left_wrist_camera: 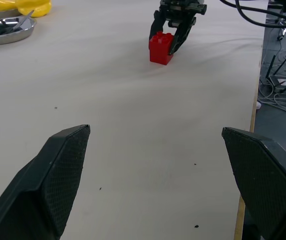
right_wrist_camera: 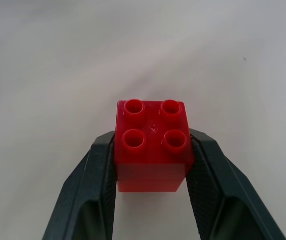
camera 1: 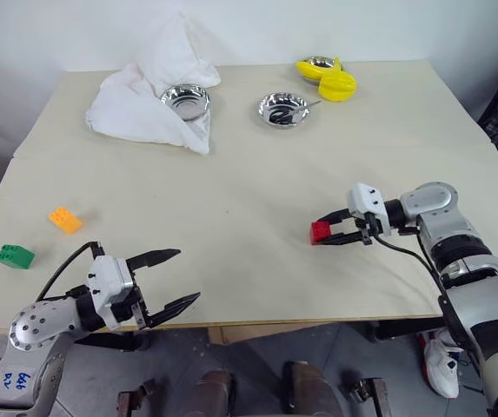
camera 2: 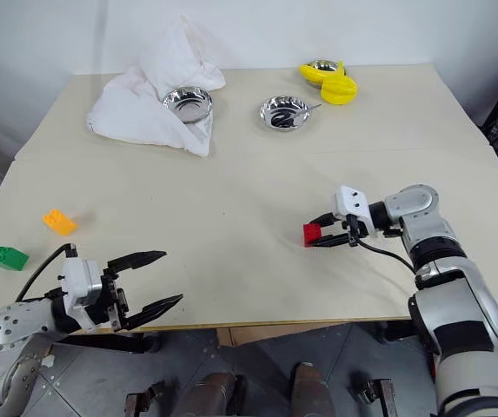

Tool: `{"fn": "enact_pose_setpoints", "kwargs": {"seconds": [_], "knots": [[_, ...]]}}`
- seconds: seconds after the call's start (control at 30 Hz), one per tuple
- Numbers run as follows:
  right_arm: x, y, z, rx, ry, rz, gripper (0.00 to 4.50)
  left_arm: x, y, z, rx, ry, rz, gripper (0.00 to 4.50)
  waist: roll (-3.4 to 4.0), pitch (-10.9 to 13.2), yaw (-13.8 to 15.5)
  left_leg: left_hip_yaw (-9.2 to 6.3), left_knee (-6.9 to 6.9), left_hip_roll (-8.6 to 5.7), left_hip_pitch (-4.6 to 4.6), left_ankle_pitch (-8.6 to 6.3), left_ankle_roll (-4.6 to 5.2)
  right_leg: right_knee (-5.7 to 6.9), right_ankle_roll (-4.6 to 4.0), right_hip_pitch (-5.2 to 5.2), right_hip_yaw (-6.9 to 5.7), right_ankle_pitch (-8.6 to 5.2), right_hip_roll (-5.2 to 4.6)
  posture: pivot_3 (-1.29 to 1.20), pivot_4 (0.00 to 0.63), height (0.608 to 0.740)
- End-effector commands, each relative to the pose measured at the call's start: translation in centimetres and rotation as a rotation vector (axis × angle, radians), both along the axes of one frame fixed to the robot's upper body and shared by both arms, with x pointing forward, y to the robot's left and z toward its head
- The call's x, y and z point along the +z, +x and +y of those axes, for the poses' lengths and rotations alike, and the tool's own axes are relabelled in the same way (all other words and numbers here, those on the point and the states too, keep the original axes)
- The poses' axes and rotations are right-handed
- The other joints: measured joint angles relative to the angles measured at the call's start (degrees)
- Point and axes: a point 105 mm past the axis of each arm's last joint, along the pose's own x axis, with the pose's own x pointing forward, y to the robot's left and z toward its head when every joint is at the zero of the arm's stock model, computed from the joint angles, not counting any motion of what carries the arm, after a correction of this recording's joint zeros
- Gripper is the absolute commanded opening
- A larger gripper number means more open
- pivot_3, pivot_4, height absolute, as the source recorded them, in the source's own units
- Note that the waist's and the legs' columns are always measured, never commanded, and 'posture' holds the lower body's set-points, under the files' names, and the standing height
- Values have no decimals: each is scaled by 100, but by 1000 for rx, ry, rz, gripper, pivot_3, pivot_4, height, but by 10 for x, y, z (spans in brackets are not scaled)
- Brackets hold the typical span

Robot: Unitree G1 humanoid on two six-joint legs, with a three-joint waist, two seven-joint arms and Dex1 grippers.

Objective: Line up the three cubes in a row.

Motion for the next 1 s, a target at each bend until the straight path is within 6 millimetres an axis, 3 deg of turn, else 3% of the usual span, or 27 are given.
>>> {"fn": "enact_pose_setpoints", "kwargs": {"seconds": [0.03,0.3,0.57,0.63,0.87,0.93,1.0], "knots": [[-1,-6,-12,22,-46,21,1517,10,-3,0,-18,7,-34,4500,0,0,-5,0,0,1,1,0,0,0,0,0,0,0,0,0,150,740],[-5,-3,-5,-7,-18,96,1517,12,-2,-3,-43,12,-31,4500,0,0,-8,-3,7,1,3,0,0,2,0,7,1,0,0,0,150,740],[4,1,-5,-10,-13,66,4033,14,1,-4,-54,14,-35,4500,0,0,-14,-1,4,1,-1,0,-1,8,0,-3,0,0,1,0,150,740],[9,2,-7,-11,-12,46,4435,14,1,-4,-55,12,-34,4500,0,0,-15,-1,2,1,-2,0,-1,8,0,-4,-1,0,1,0,150,740],[25,1,-18,-15,5,-40,4435,10,-1,-5,-32,-6,-27,4500,0,0,-15,0,3,0,-2,0,-1,7,0,-4,-1,0,1,0,150,740],[36,0,-20,-22,59,-66,4435,5,-4,5,34,-11,-19,4500,0,0,-13,0,2,0,-2,0,-1,7,0,-4,-1,0,1,0,150,740],[49,-4,-24,-25,133,-103,4435,-1,-6,30,194,-46,-21,4500,2,1,-22,2,-3,3,-3,0,-1,6,0,-6,3,0,1,0,150,740]]}}
